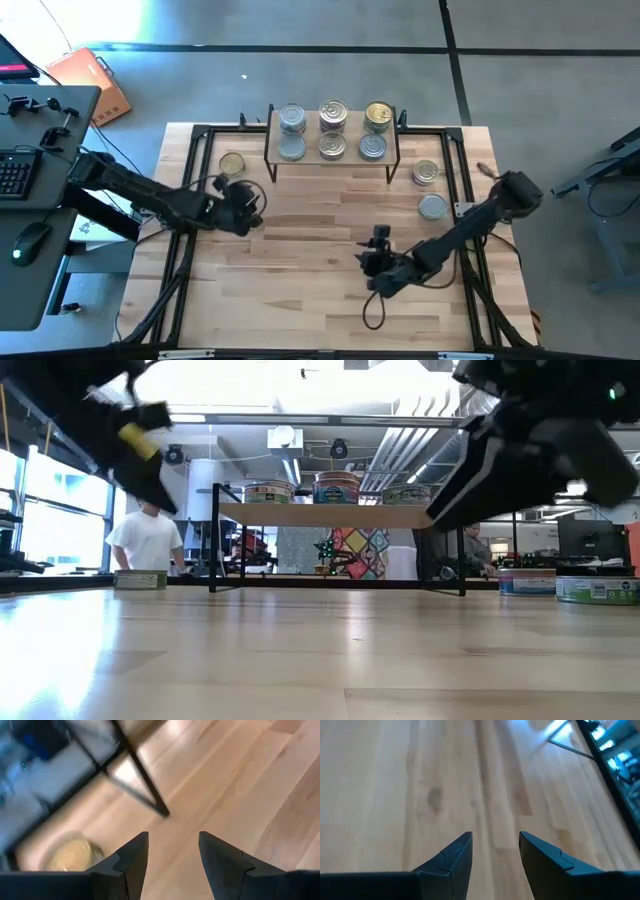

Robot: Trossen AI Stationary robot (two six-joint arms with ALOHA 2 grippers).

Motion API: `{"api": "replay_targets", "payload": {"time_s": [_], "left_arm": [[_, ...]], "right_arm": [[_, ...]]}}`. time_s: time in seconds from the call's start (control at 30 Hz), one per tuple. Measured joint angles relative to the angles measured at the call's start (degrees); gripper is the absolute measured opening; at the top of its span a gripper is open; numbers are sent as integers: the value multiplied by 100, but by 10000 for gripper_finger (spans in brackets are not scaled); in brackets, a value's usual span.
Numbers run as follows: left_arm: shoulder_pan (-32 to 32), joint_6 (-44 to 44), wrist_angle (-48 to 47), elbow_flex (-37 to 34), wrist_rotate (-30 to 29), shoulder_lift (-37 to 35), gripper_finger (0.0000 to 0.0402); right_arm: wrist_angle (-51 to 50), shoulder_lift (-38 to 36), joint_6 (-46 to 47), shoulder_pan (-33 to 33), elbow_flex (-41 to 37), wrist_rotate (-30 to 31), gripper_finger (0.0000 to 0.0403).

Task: Stack canned seafood by type on shelf
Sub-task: Stack the green tuna can on top of the green tuna can on the shelf

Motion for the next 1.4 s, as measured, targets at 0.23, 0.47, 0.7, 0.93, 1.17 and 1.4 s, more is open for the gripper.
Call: {"api": "replay_targets", "payload": {"time_s": [0.23, 0.47, 0.7, 0.93, 1.17, 1.4], "left_arm": [[525, -1885, -160, -804, 58, -22, 166], [2392, -662, 347, -1027, 527, -20, 166], [4066, 1494, 1517, -1027, 1859, -20, 166], [4940, 2568, 1816, -1027, 2813, -17, 166], [5381, 2794, 1709, -1021, 3631, -17, 166], [5608, 2862, 1389, -991, 4394, -35, 166]], "right_arm": [[-223, -364, 530, -35, 0, 216, 154], [197, -183, 200, -256, -2, 249, 154], [307, -178, 161, -392, -2, 165, 154], [328, -176, 259, -411, -2, -7, 154], [328, -176, 603, -297, -2, -17, 154], [378, -176, 616, 37, -2, -21, 154]]}}
